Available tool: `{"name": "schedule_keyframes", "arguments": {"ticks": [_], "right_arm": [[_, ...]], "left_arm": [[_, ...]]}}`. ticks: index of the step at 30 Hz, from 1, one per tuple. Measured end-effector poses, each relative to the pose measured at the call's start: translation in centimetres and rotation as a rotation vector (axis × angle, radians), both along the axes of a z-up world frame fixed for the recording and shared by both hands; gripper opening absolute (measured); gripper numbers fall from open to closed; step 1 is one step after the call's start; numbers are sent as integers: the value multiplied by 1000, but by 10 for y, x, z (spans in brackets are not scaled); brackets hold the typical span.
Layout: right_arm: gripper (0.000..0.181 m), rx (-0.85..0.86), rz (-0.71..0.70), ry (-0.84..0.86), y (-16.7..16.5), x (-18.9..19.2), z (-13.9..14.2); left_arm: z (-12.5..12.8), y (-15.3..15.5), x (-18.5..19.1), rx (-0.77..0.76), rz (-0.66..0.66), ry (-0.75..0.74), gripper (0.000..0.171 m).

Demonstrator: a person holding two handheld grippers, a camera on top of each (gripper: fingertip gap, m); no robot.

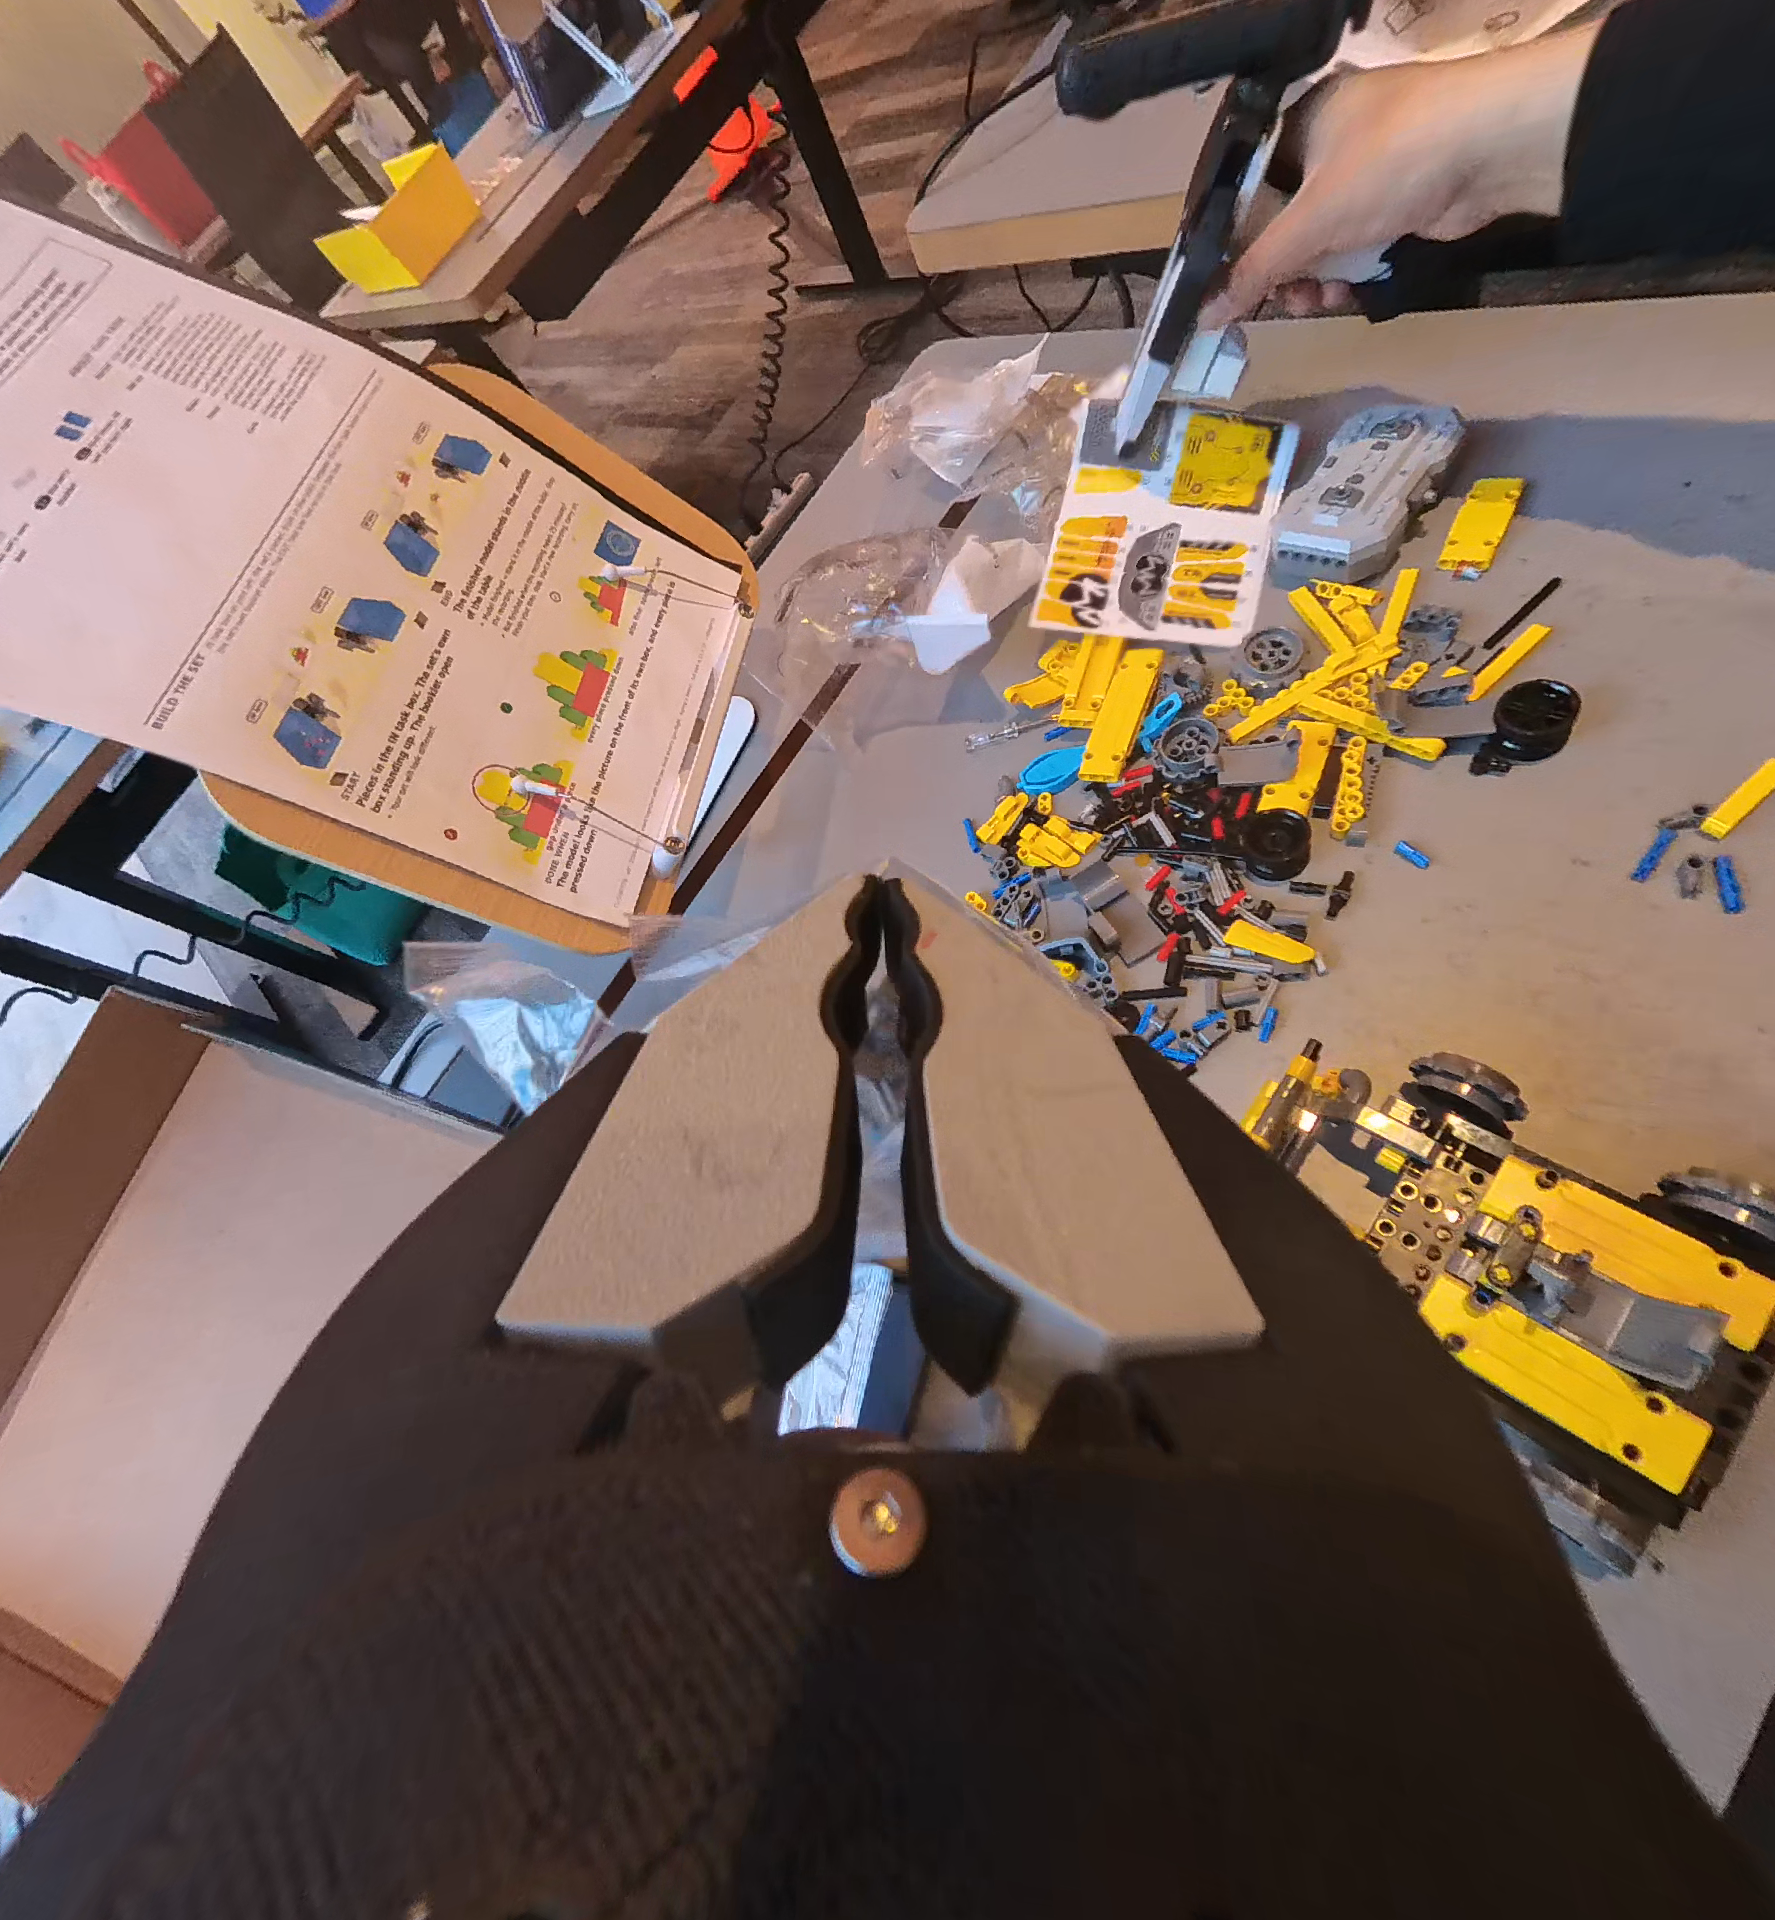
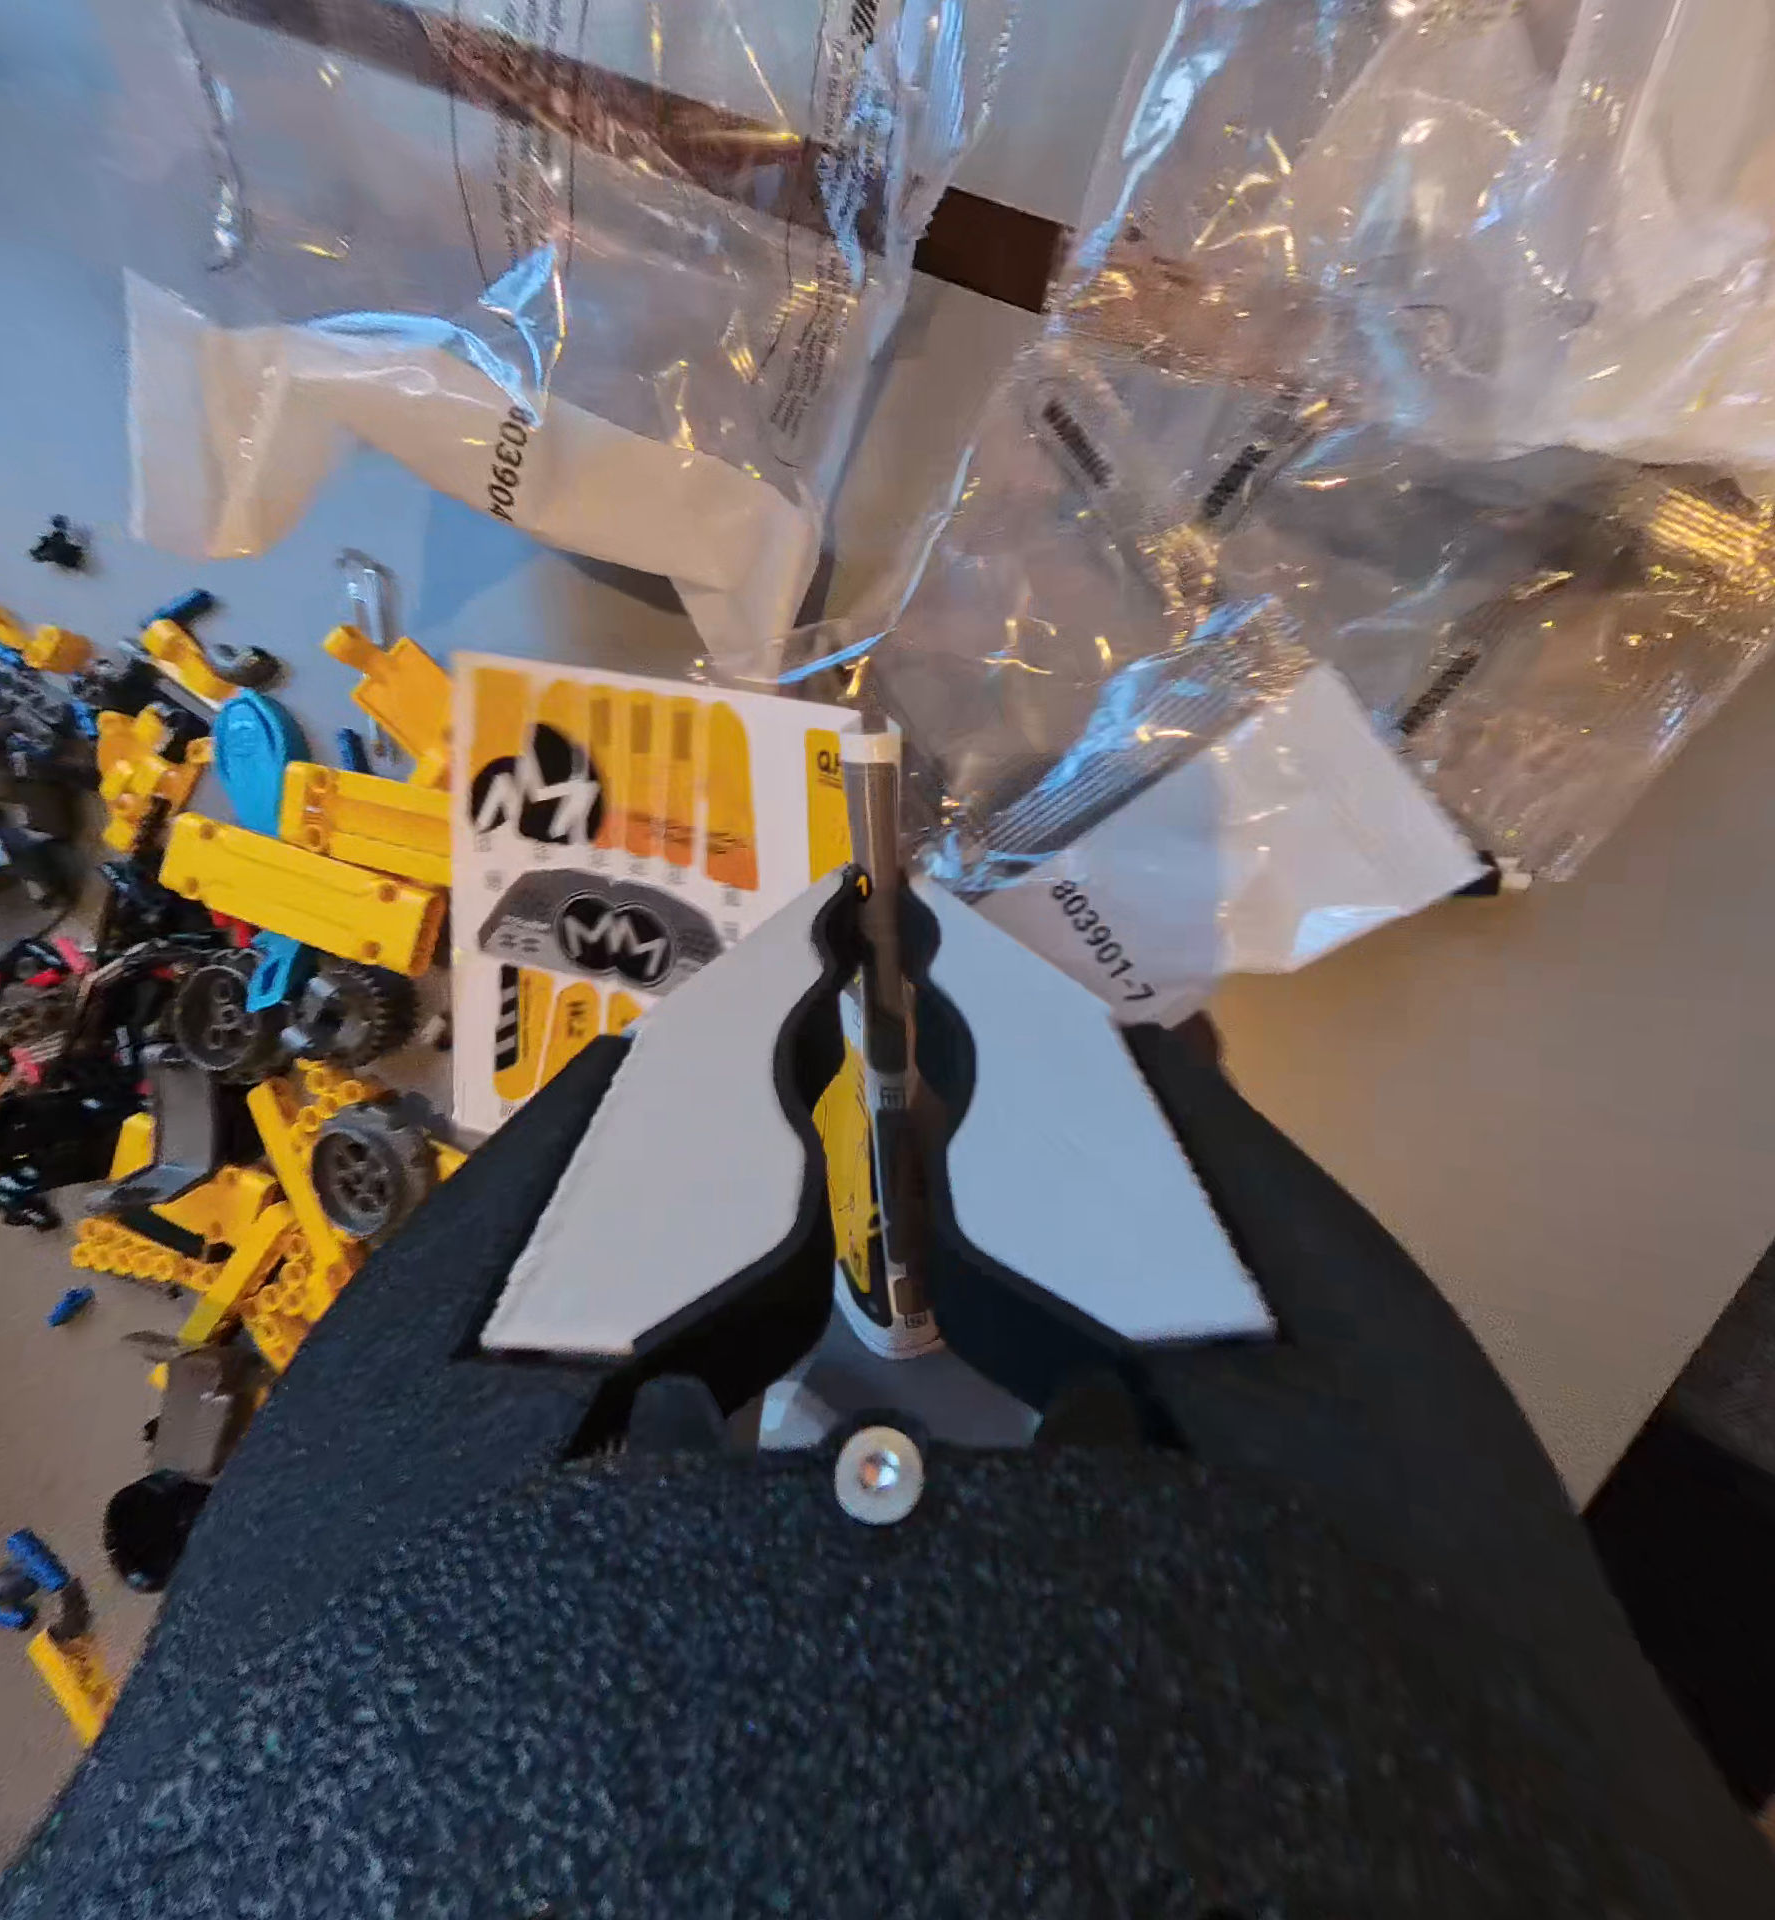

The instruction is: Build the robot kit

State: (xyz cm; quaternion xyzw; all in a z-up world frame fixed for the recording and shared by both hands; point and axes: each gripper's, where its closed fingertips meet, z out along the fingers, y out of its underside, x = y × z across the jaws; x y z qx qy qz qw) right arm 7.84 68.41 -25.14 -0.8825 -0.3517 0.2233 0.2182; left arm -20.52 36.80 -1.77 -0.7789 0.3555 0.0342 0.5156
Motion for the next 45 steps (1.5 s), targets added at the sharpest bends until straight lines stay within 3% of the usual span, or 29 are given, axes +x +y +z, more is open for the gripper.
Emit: {"name": "schedule_keyframes", "arguments": {"ticks": [3, 6, 9, 11, 14, 19, 22, 27, 33, 39, 42, 45], "right_arm": [[0, -20, 8, 65, -14, -4, 22], [0, 10, 14, 238, -22, -12, 74], [0, 57, -104, 423, -2, -5, 123], [0, 57, -229, 530, 21, 6, 138], [0, 50, -390, 549, 51, 24, 120], [0, -1, -553, 544, 75, 31, 65], [14, -29, -539, 408, 73, 28, 29], [43, 2, -480, 171, 64, 32, 2], [56, 91, -436, 69, 53, 45, 11], [57, 168, -326, 92, 22, 46, 32], [54, 165, -265, 159, -2, 35, 43], [44, 125, -121, 380, -46, -6, 70]], "left_arm": [[-2, -1, 2, -2, -6, 6, 0], [-4, -1, 3, -4, -11, 4, 0], [-4, 0, 4, -2, -14, -1, 0], [-4, 0, 5, -1, -16, -7, 0], [-5, -1, 8, 0, -19, -8, 0], [-8, 1, 10, -11, -19, 0, 0], [-8, 2, 12, -12, -23, 6, 0], [-6, 6, 11, -5, -22, 6, 0], [-8, 4, 10, -6, -23, -4, 0], [-8, 3, 10, -3, -25, -2, 0], [-8, 7, 10, -14, -34, -4, 0], [-5, 15, 14, -48, -62, -23, 0]]}}
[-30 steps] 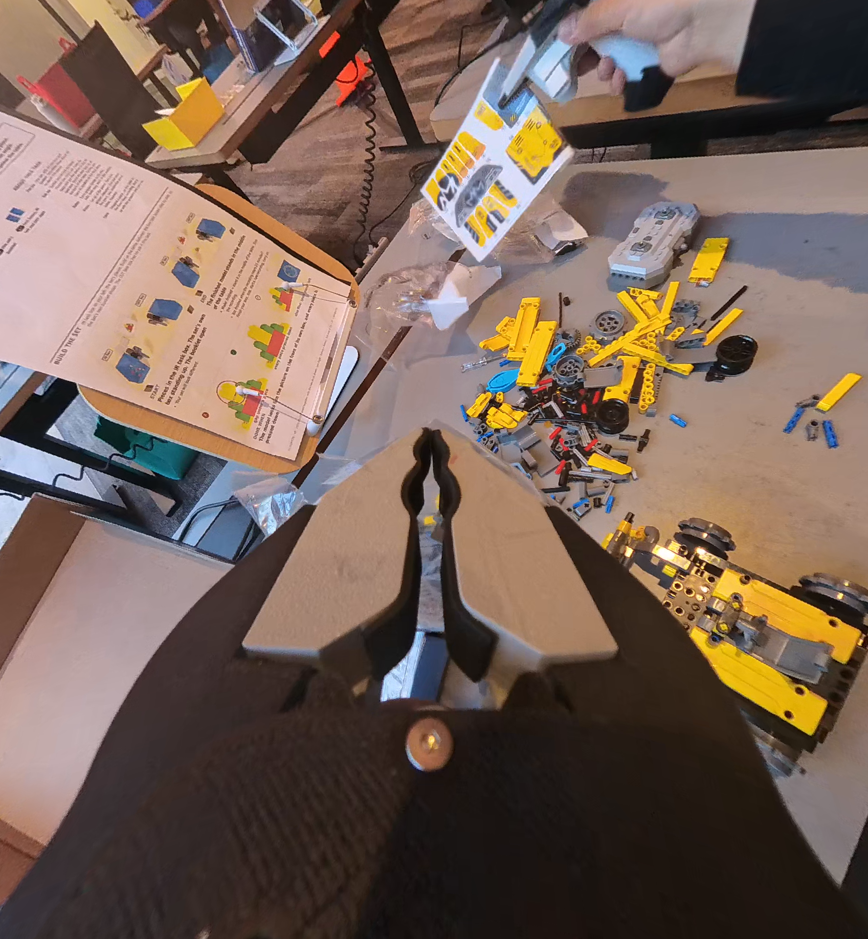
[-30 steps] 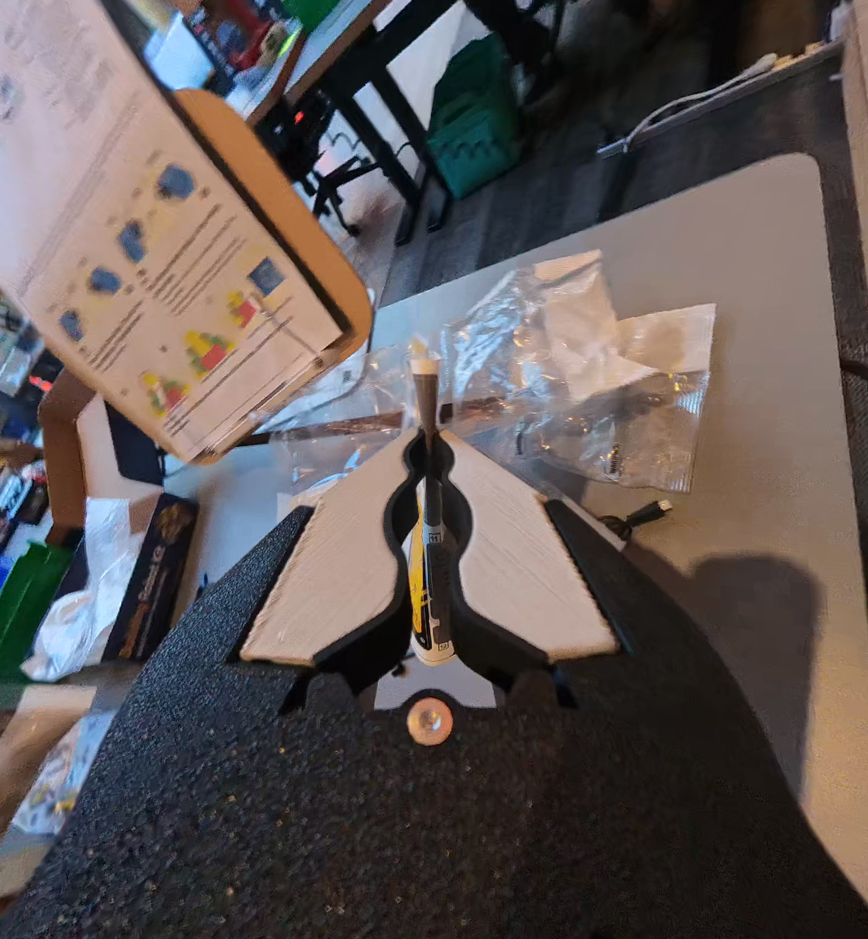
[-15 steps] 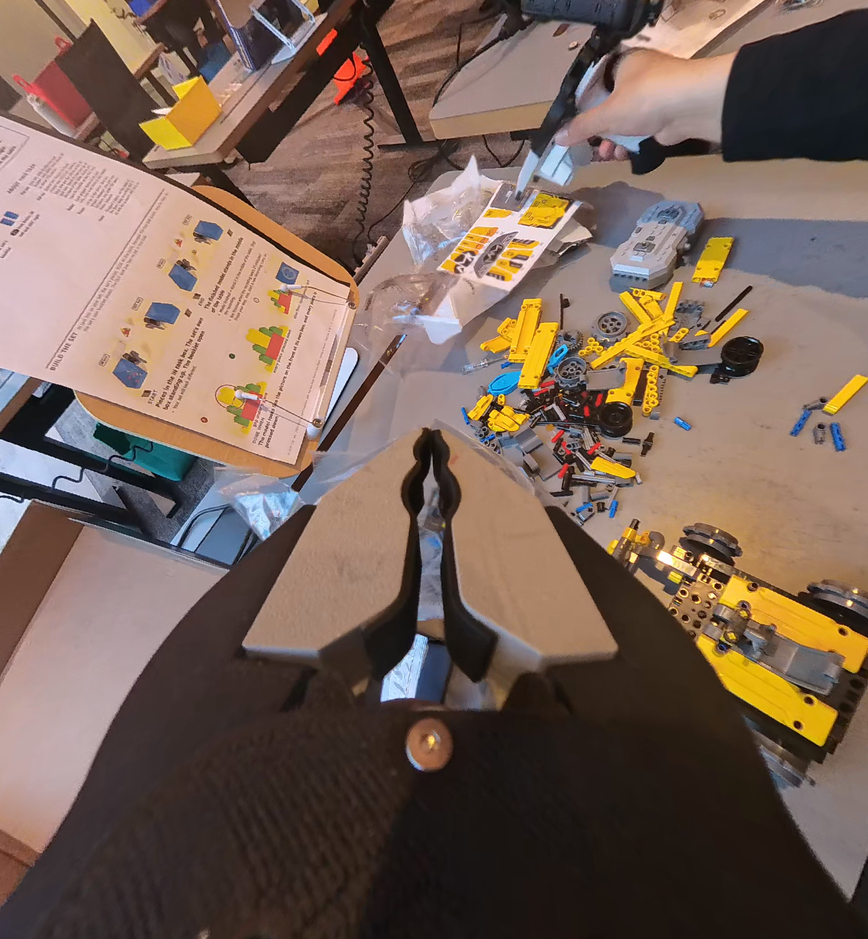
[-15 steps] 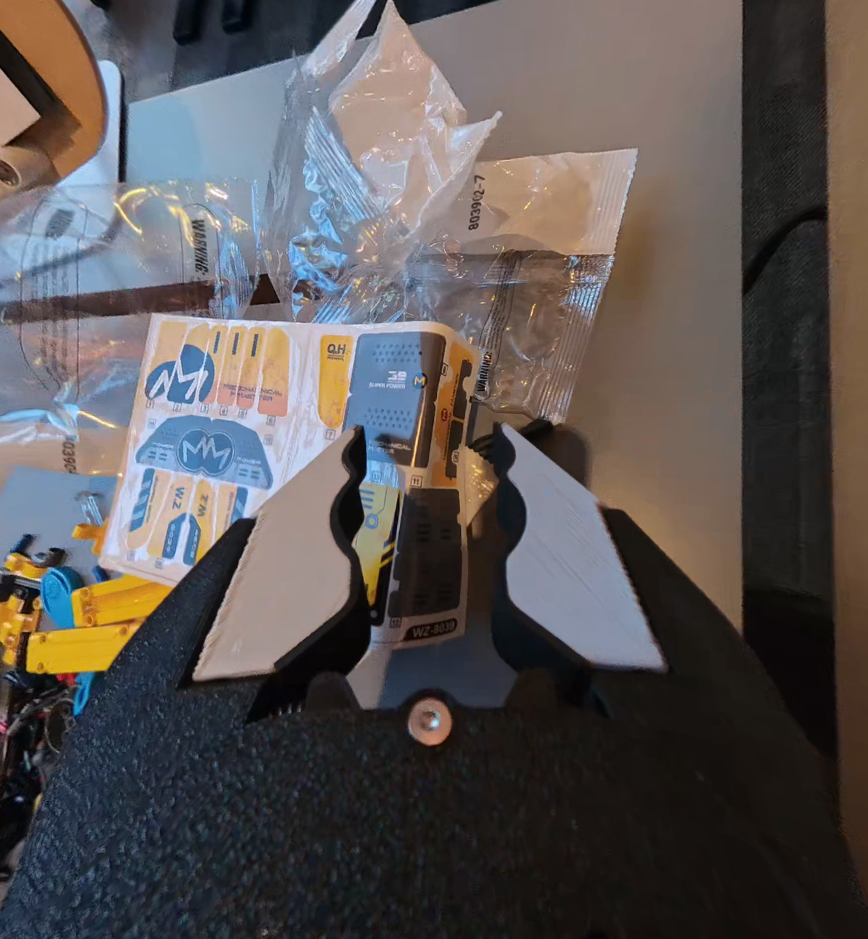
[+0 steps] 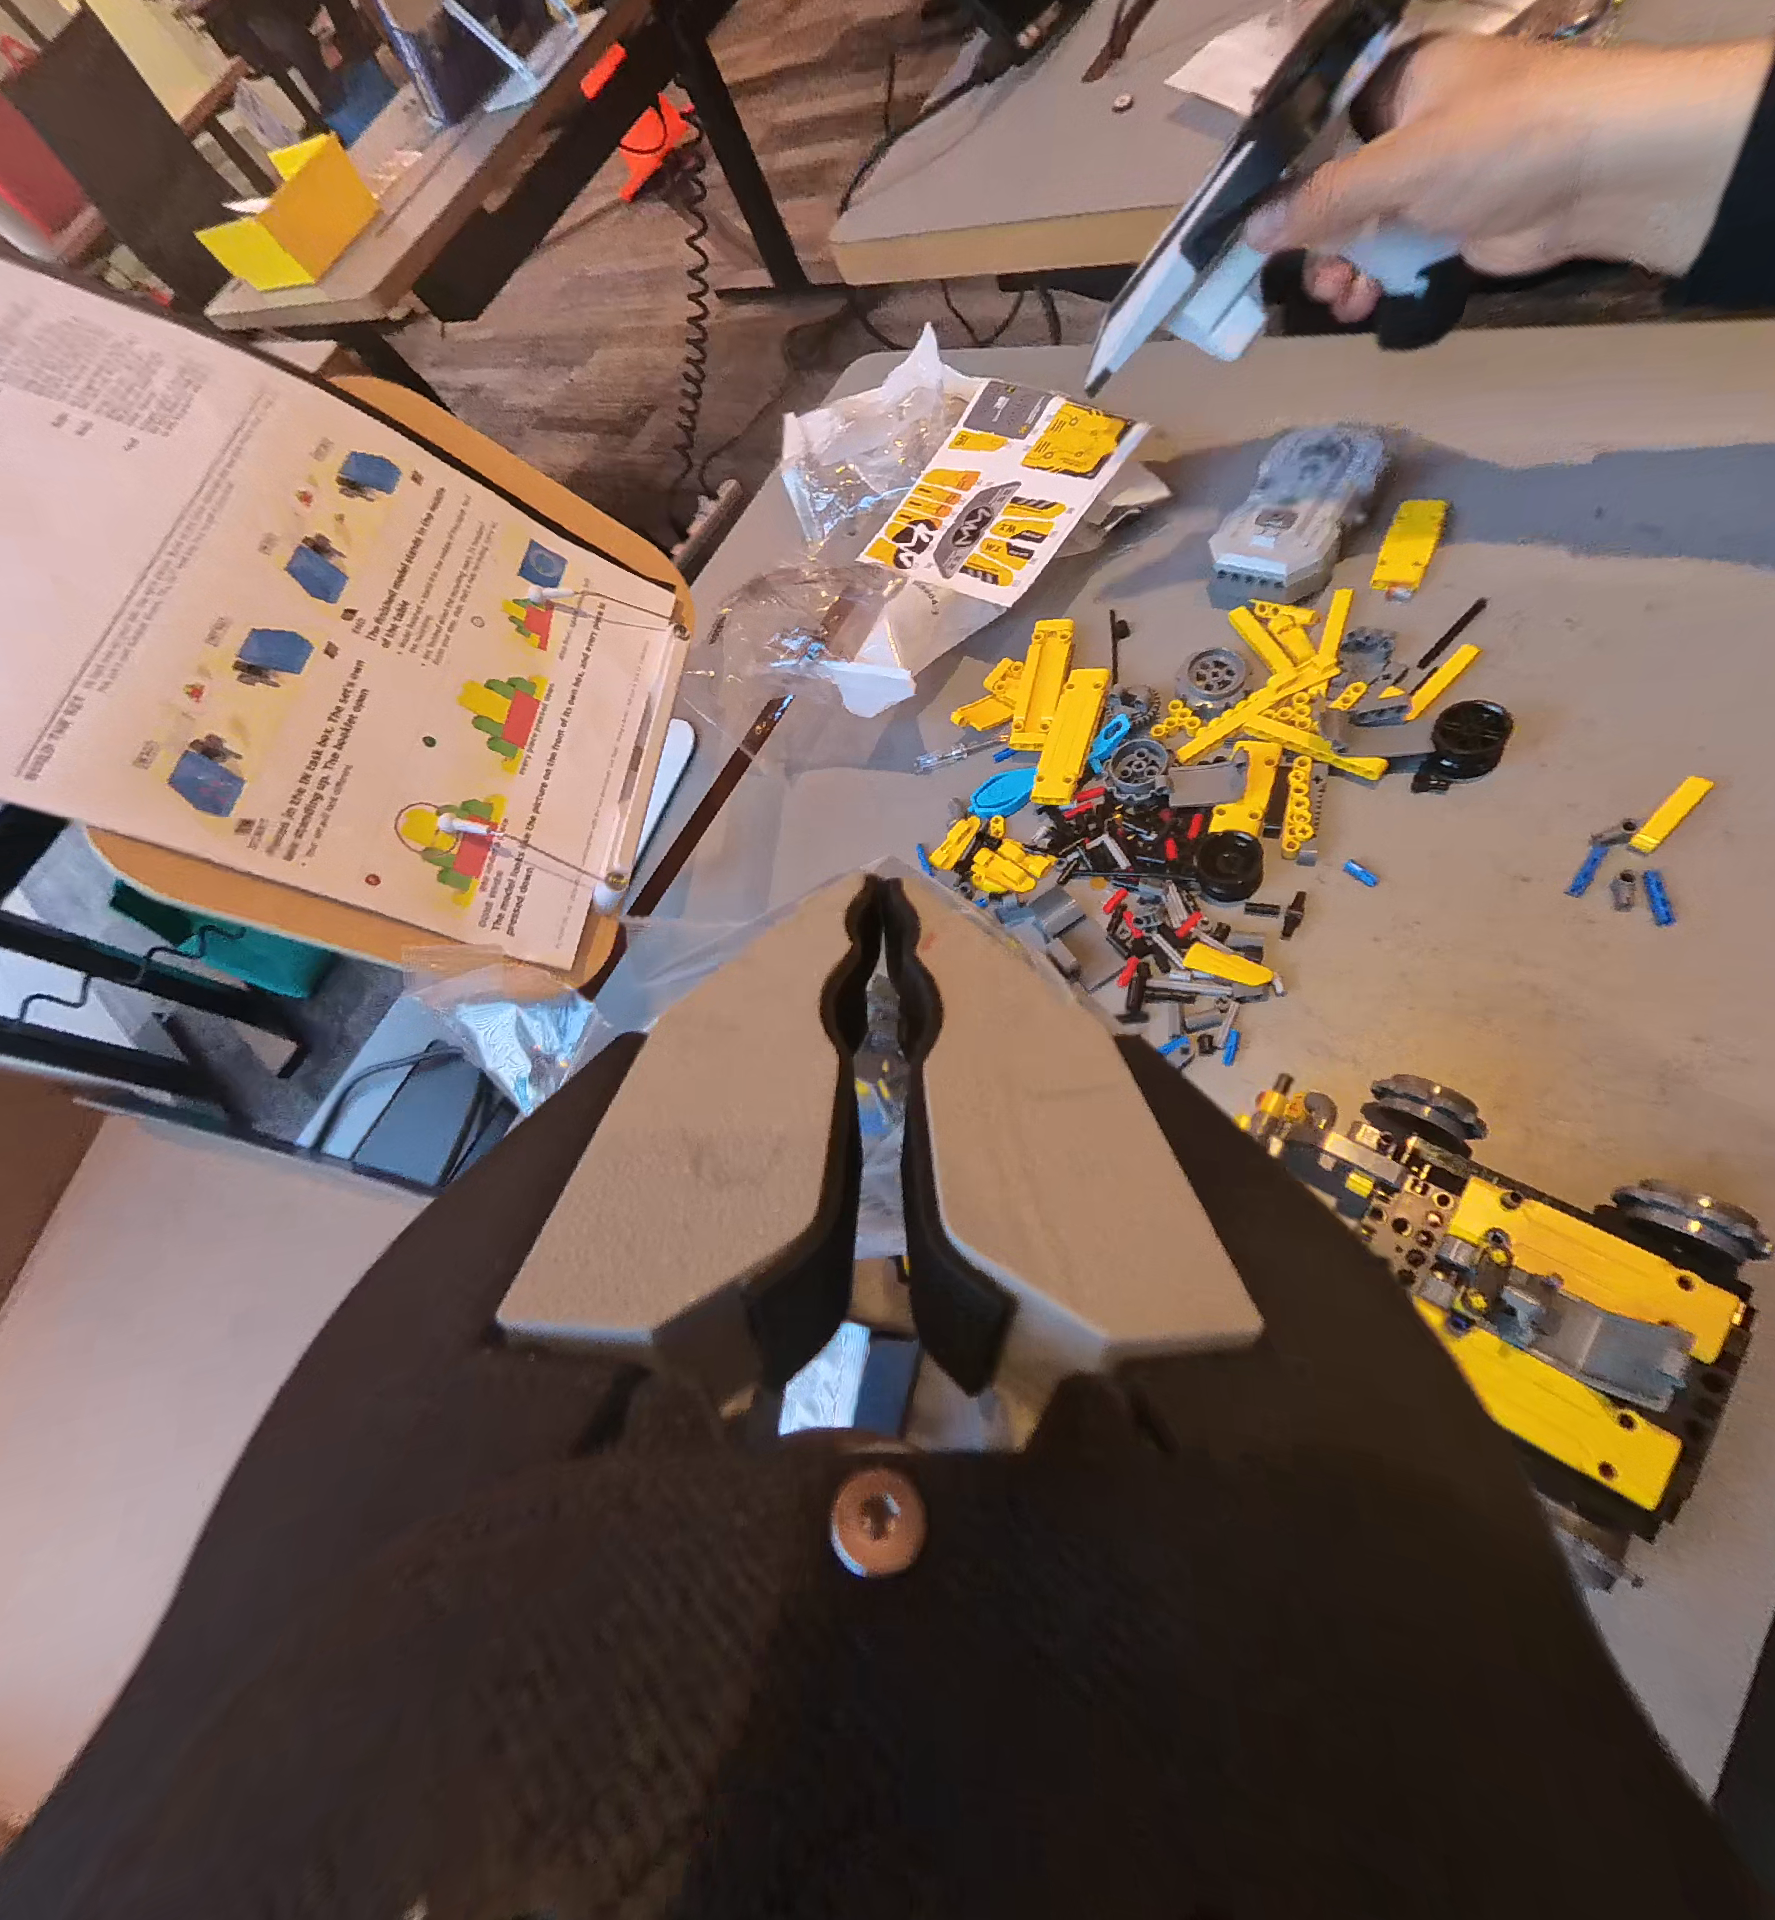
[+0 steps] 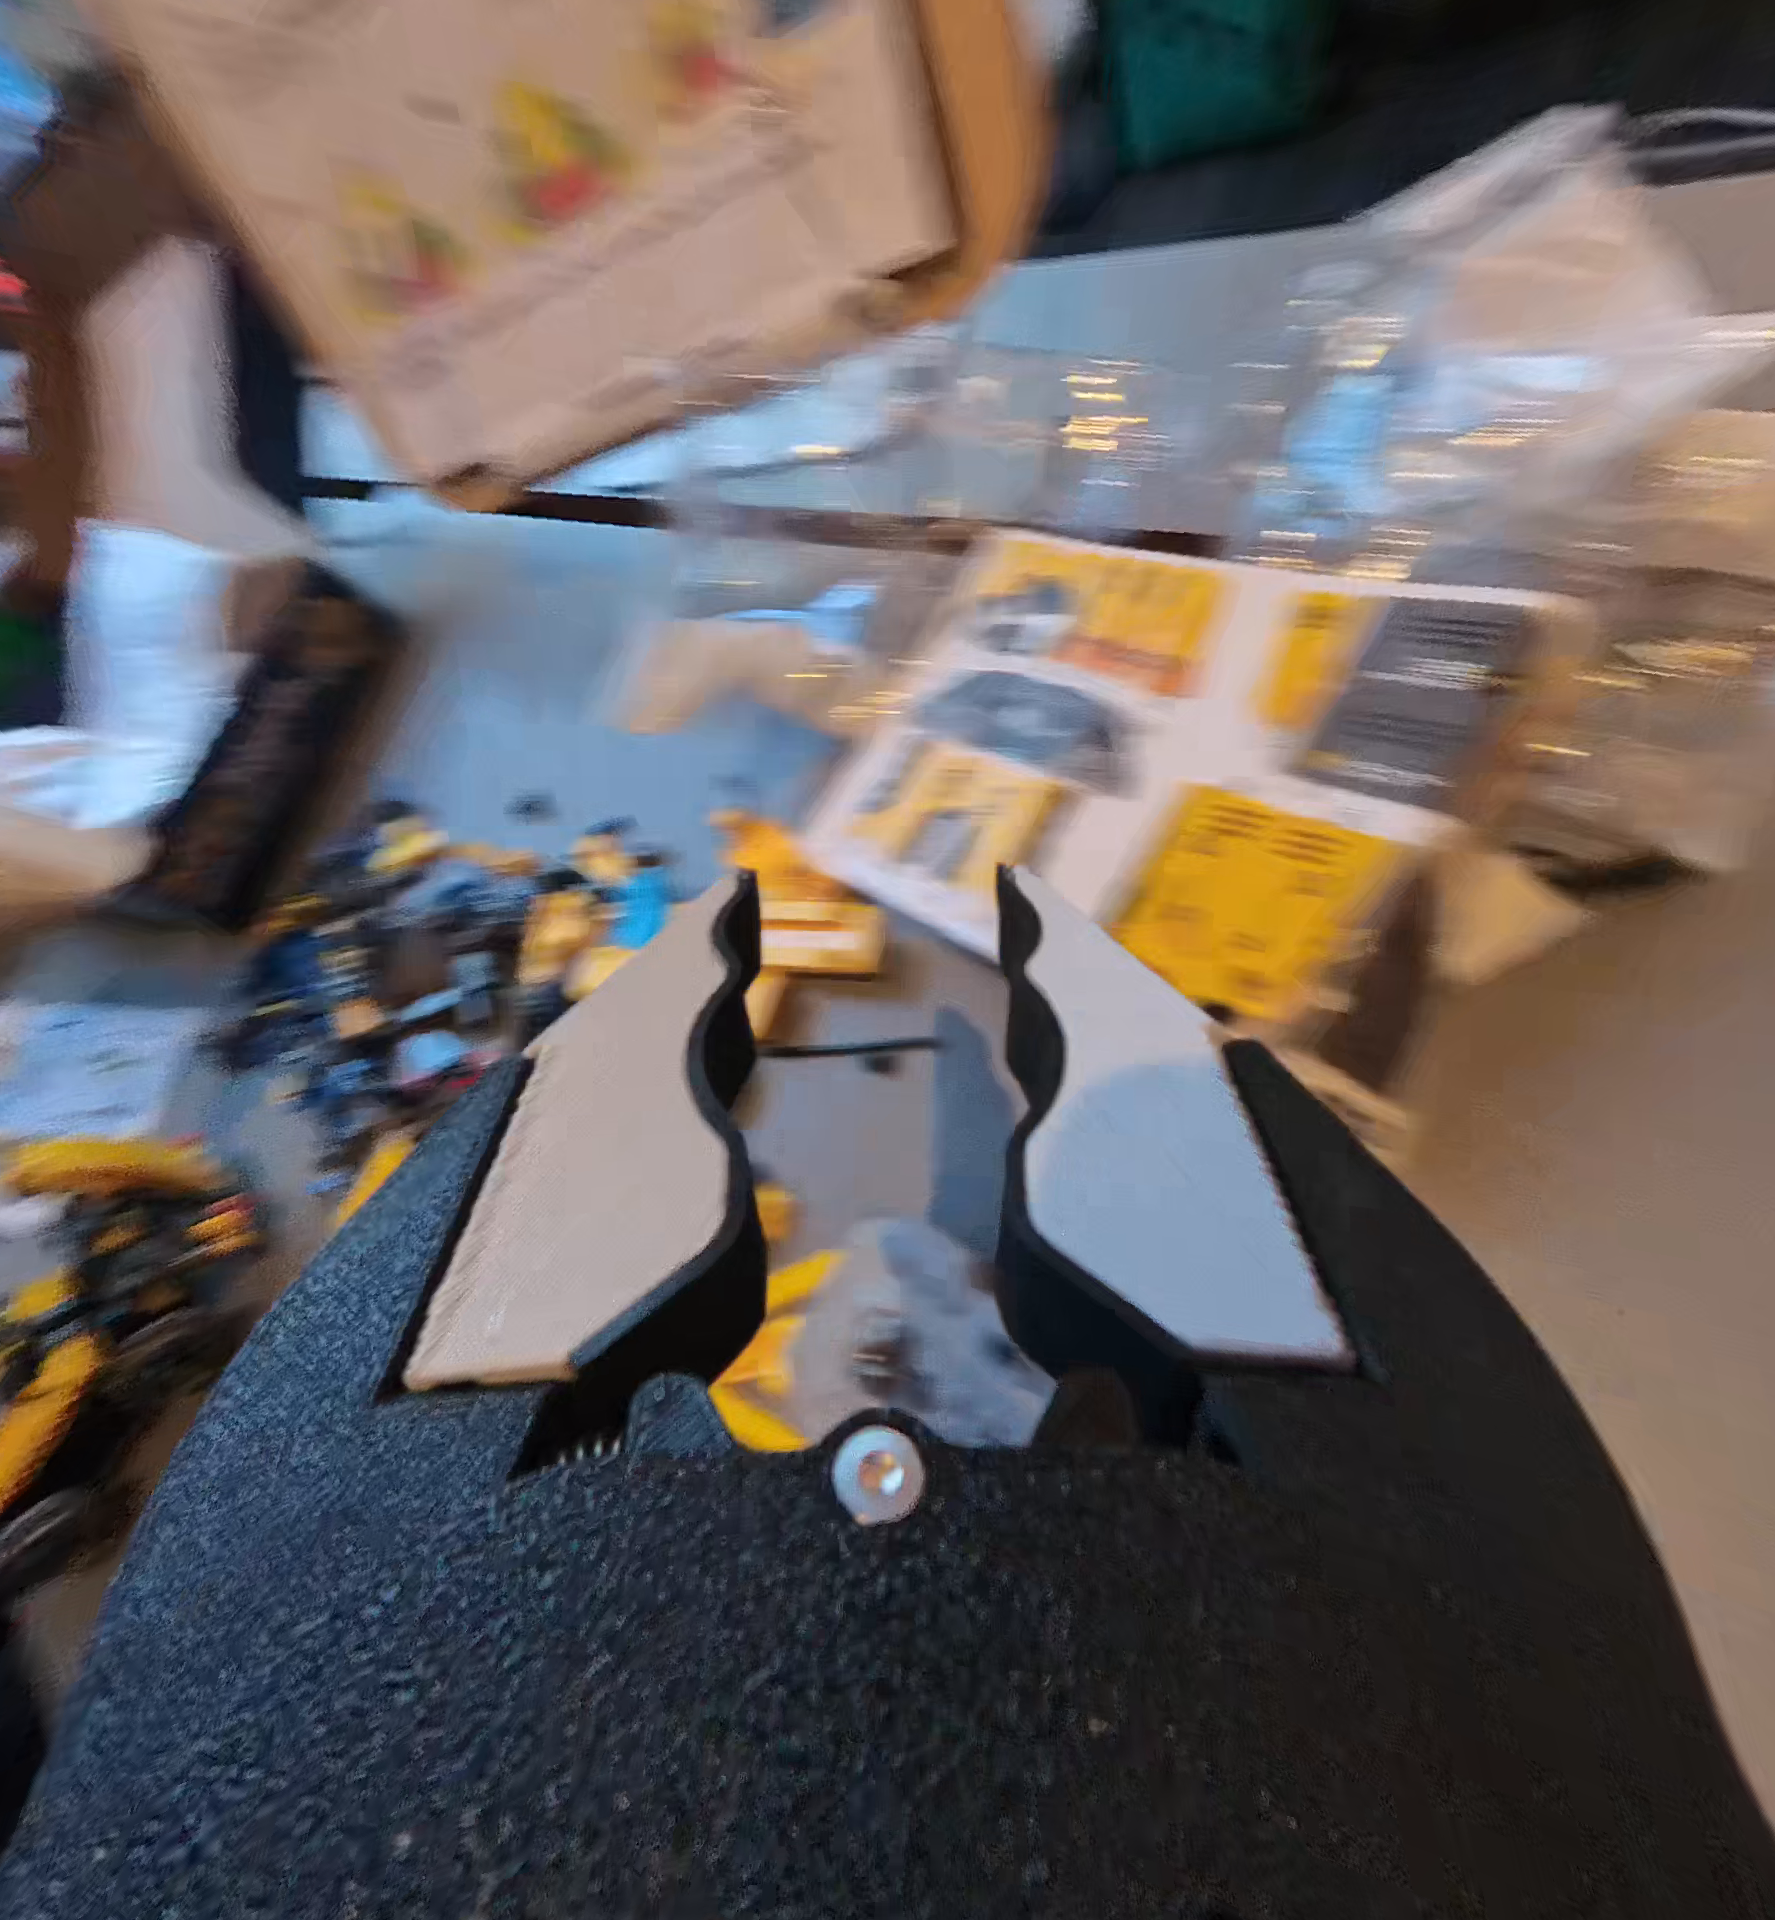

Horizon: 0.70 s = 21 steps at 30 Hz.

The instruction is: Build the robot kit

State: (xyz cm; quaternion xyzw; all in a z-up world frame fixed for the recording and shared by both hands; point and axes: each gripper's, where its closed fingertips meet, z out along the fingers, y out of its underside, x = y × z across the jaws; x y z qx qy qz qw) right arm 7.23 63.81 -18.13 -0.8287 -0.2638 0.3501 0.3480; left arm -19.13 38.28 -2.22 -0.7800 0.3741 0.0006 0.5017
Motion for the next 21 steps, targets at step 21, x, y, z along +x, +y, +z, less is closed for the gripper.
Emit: {"name": "schedule_keyframes", "arguments": {"ticks": [21], "right_arm": [[0, 14, 295, -150, -68, -208, -57]], "left_arm": [[56, 80, 26, 63, 78, 83, 0]]}}
